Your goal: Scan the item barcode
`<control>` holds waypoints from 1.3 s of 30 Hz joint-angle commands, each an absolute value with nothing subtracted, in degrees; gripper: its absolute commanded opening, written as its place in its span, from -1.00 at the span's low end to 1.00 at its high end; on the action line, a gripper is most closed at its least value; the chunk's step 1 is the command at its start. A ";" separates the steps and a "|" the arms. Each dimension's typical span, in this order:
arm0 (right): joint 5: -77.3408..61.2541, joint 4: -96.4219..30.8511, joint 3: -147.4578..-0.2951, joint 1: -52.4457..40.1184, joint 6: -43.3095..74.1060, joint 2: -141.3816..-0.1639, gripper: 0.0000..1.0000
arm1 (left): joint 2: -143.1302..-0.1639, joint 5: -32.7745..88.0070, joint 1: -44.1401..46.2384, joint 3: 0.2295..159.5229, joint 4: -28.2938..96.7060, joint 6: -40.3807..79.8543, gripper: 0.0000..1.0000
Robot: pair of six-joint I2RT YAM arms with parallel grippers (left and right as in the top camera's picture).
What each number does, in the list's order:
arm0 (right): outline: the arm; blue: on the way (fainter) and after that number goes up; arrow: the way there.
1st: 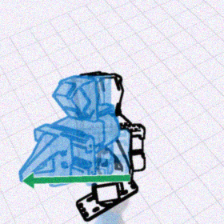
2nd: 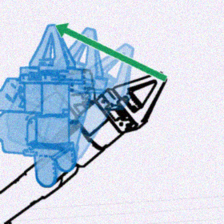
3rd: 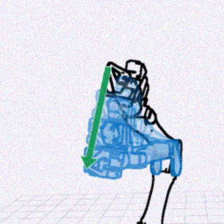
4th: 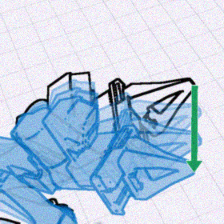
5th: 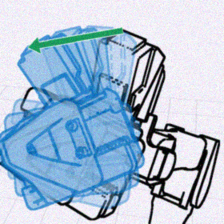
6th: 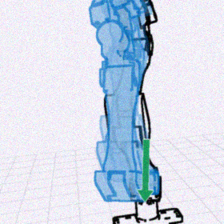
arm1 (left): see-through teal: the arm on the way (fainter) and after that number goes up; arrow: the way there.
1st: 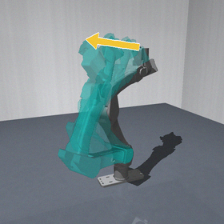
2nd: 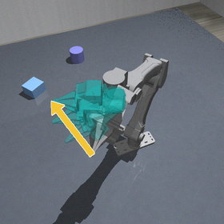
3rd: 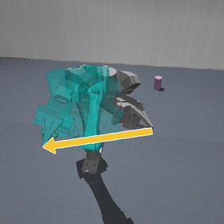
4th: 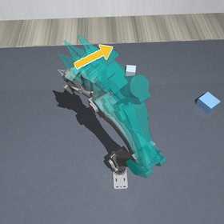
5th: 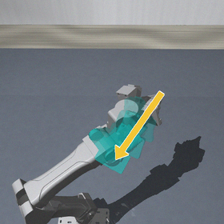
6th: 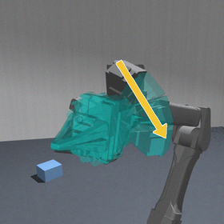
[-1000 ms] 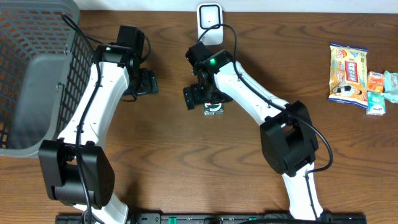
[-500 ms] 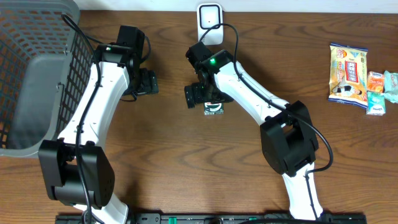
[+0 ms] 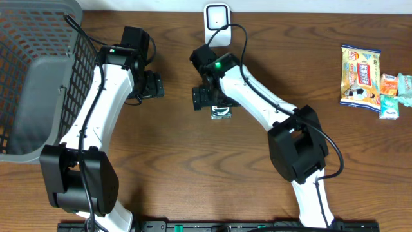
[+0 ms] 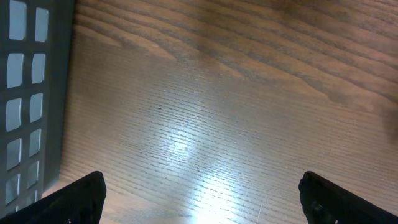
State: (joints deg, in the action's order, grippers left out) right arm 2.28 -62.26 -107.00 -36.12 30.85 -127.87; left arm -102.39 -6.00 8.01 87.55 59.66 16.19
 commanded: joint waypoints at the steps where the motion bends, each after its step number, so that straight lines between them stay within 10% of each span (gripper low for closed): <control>1: 6.74 -62.19 -107.66 -37.50 33.82 -126.87 0.99 | -102.28 -6.72 7.94 87.44 59.92 15.66 0.96; 39: 5.91 -58.89 -104.07 -32.34 27.99 -126.87 0.98 | -102.28 -6.72 7.94 87.44 59.92 15.66 0.96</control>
